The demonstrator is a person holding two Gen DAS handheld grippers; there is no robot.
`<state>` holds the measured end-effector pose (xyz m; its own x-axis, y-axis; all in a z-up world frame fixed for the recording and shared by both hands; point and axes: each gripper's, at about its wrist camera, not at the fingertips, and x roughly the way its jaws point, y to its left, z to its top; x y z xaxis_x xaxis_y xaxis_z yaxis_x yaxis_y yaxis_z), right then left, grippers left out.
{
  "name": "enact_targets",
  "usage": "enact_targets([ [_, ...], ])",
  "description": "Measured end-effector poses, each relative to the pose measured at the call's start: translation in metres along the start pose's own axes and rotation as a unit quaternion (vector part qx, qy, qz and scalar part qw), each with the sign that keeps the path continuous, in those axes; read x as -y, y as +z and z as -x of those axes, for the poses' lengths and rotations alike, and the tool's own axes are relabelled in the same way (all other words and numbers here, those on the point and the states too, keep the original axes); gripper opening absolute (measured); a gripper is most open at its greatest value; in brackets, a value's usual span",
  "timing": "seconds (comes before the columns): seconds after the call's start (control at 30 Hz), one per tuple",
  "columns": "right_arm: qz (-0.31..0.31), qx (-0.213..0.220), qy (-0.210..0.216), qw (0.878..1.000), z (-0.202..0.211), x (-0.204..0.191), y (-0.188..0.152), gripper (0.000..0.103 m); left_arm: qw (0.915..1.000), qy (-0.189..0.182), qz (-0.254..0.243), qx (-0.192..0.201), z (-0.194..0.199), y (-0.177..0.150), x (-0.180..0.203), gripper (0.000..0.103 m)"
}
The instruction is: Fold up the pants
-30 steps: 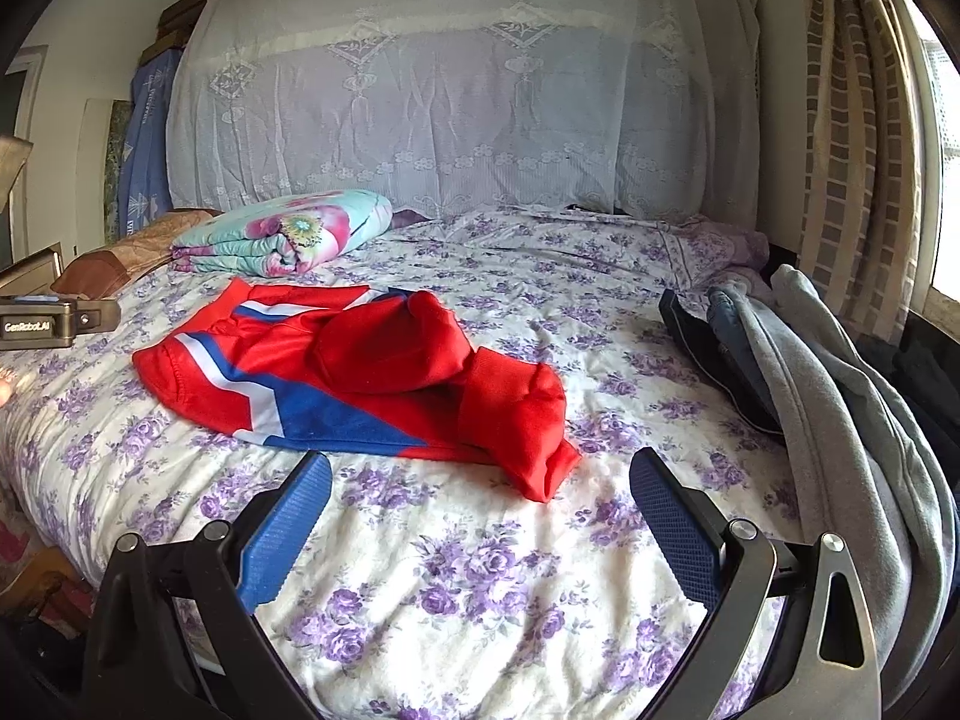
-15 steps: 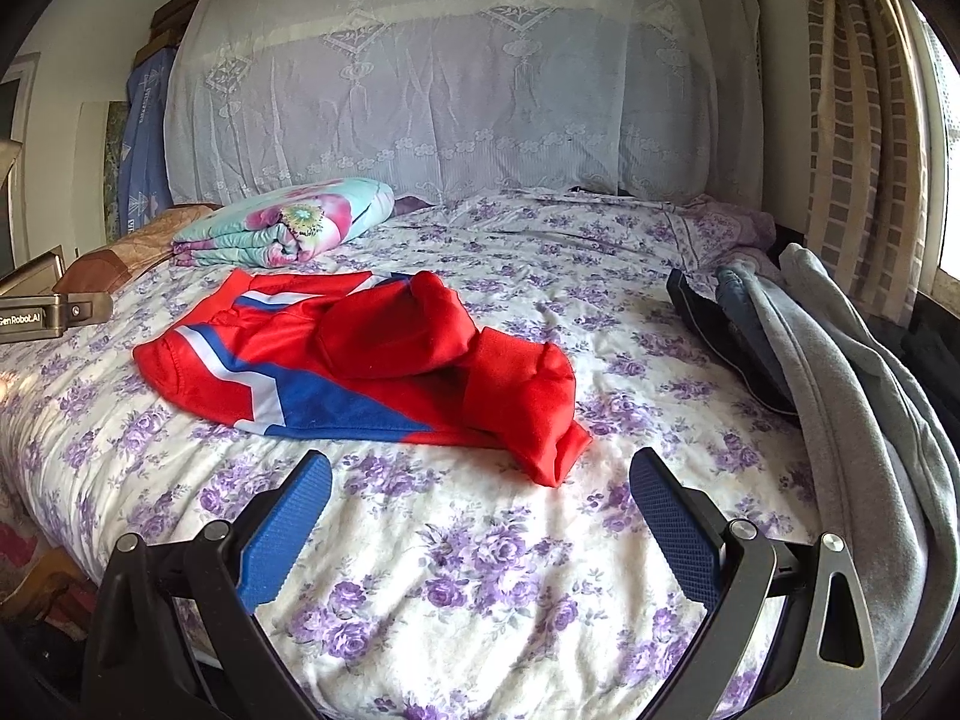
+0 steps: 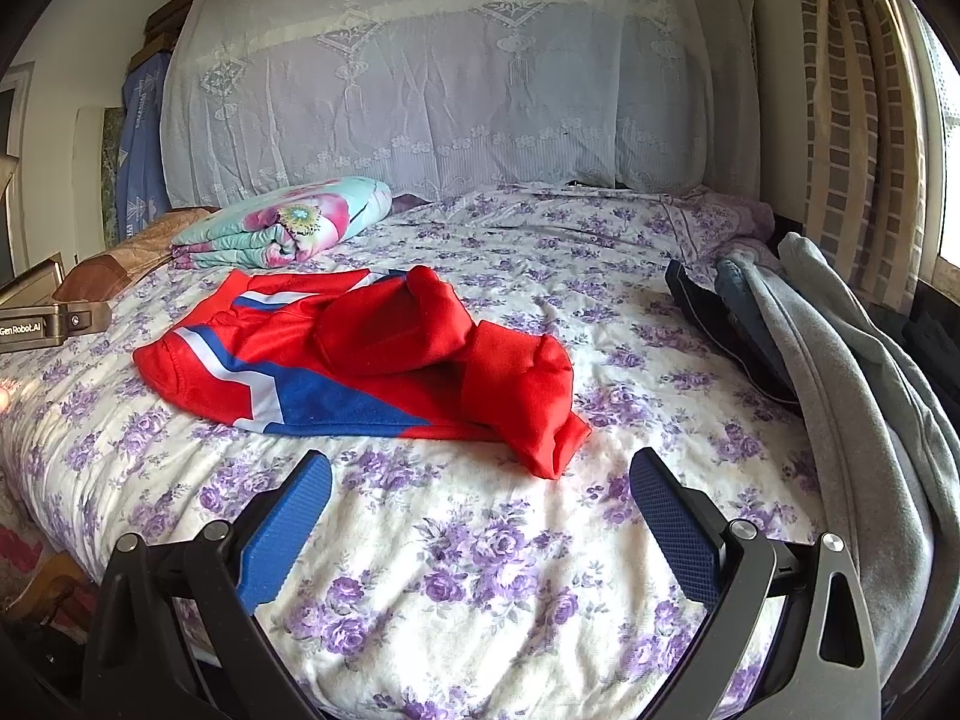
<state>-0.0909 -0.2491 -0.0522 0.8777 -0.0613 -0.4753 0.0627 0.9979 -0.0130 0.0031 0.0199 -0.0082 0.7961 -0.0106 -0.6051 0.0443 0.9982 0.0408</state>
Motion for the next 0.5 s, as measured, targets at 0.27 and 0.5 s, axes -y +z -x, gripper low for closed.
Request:
enact_targets([
  [0.27,0.0,0.0,0.001,1.0,-0.0011,-0.0002,0.0011,0.1,0.9999,-0.006,0.006,-0.011,-0.0066,-0.0019,-0.0007,0.099],
  [0.5,0.0,-0.002,0.004,1.0,-0.0009,0.0002,-0.0007,0.1,0.9998,-0.01,0.007,-0.013,-0.0072,-0.0031,-0.0017,0.099],
])
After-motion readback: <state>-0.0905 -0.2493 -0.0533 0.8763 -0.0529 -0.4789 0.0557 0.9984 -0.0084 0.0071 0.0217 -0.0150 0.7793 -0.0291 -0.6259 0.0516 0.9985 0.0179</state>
